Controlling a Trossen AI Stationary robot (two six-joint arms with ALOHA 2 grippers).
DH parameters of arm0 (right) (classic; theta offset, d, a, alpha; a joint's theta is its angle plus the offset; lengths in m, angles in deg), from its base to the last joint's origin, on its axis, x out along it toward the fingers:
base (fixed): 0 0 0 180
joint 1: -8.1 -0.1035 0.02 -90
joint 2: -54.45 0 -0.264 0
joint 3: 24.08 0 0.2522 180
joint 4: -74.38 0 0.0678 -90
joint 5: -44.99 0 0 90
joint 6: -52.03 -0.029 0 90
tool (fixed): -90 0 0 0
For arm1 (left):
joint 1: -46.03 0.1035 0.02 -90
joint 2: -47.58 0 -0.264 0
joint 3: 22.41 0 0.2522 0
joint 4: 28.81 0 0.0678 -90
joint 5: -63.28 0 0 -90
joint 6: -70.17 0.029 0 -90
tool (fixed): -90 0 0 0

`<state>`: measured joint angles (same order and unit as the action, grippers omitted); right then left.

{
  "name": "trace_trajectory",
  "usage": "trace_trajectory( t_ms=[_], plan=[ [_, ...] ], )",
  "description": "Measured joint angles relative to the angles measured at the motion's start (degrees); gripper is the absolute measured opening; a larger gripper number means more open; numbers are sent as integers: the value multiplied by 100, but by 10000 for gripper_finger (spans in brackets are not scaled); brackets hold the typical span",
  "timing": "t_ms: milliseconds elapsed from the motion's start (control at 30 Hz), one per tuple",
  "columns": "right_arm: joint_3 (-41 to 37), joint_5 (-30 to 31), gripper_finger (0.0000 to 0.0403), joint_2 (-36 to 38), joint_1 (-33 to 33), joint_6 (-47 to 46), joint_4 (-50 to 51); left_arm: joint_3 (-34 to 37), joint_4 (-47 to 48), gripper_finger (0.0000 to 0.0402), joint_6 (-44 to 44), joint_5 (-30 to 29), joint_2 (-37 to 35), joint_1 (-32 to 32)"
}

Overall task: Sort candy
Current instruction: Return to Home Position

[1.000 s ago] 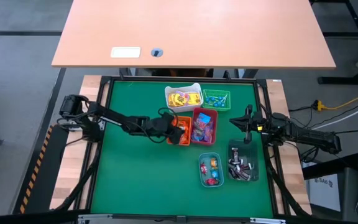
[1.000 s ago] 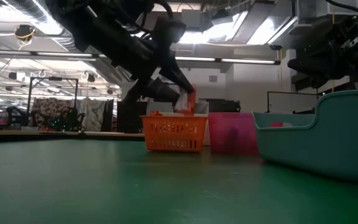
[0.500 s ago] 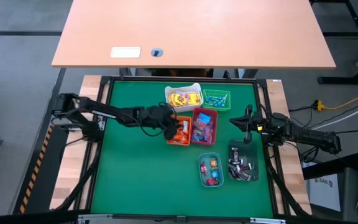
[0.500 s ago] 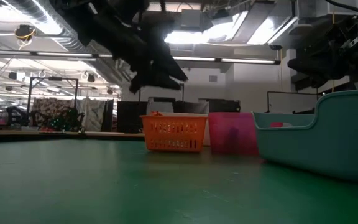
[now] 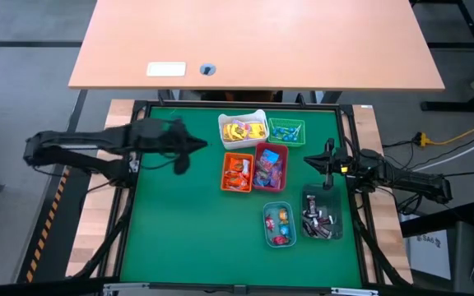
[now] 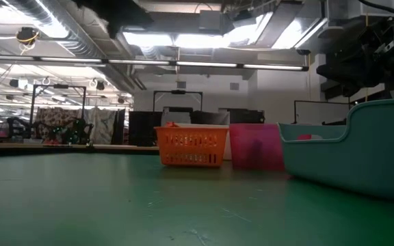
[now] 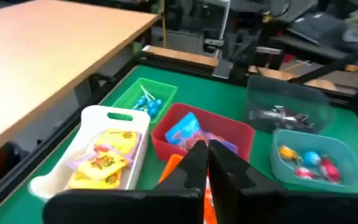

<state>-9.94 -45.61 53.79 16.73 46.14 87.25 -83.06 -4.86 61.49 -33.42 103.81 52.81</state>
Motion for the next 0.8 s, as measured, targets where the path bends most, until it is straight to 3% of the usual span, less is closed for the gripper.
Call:
trace_trajectory(
  t_ms=[200,500,800],
  plan=[
    [0,0,21,1,-1,0,0,182,846,7,181,-11,-1291,-518],
    [0,0,21,2,1,-2,0,1754,121,8,194,-877,-2612,-1499],
    [0,0,21,-1,1,0,0,2812,-93,8,834,-866,-3947,-1641]
  ],
)
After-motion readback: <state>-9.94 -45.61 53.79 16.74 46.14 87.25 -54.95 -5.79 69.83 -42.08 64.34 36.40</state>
